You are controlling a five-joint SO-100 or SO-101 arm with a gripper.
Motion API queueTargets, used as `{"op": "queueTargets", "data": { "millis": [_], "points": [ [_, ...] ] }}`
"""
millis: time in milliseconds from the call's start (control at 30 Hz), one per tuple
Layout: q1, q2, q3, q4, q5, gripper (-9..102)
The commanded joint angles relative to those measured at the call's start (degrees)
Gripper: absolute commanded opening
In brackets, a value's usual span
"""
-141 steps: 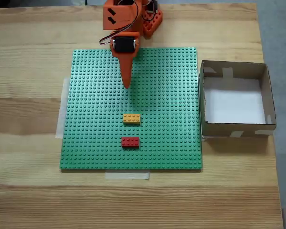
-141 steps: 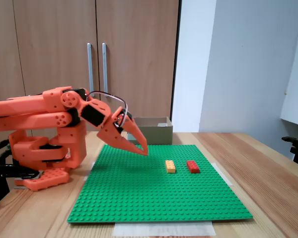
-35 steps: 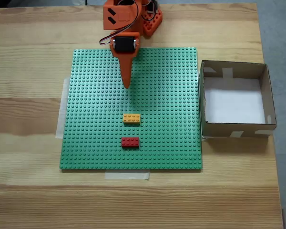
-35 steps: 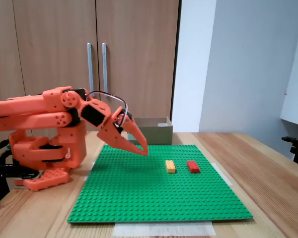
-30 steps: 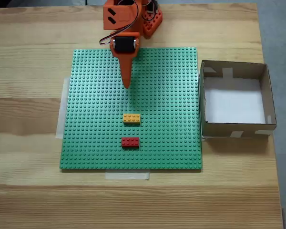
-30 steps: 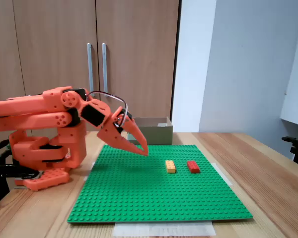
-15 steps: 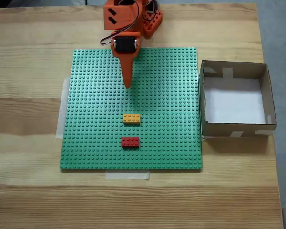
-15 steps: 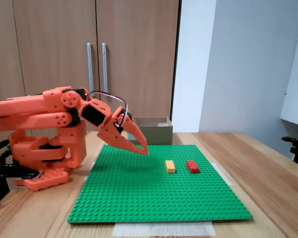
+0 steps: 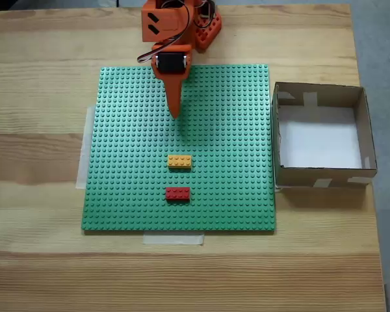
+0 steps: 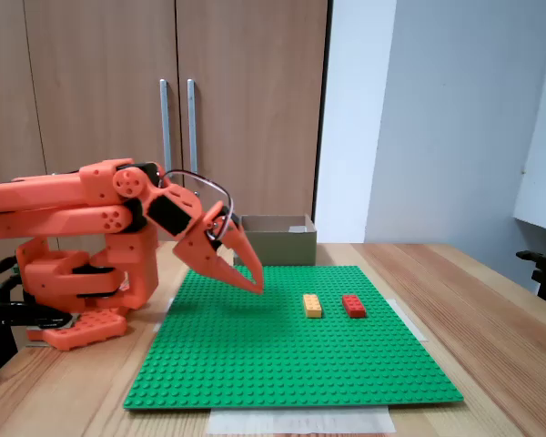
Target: Pick the red lego block and put it in the box.
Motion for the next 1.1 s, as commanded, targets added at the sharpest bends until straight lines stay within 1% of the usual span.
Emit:
{"op": "queueTargets", "data": {
  "millis": [0, 267, 533, 567, 667, 733, 833, 933, 1067],
  "points": [
    [-0.35, -2.11, -4.31, 1.41, -0.44, -1],
    [0.0, -9.14, -12.92, 6.06, -0.35, -1],
    [0.79, -17.31, -21.71, 9.23, -2.64, -1],
    [1.14, -21.09, -25.22, 10.2, -2.55, -1],
    [1.58, -24.87, -29.71, 11.43, -1.93, -1],
    [2.02, -27.6, -32.61, 11.87, -1.05, 2],
    [2.11, -31.38, -36.47, 12.3, -0.79, 1],
    [2.11, -35.16, -39.46, 11.95, -0.97, 2],
    [2.02, -40.61, -43.42, 11.95, -0.44, -1]
  ]
}}
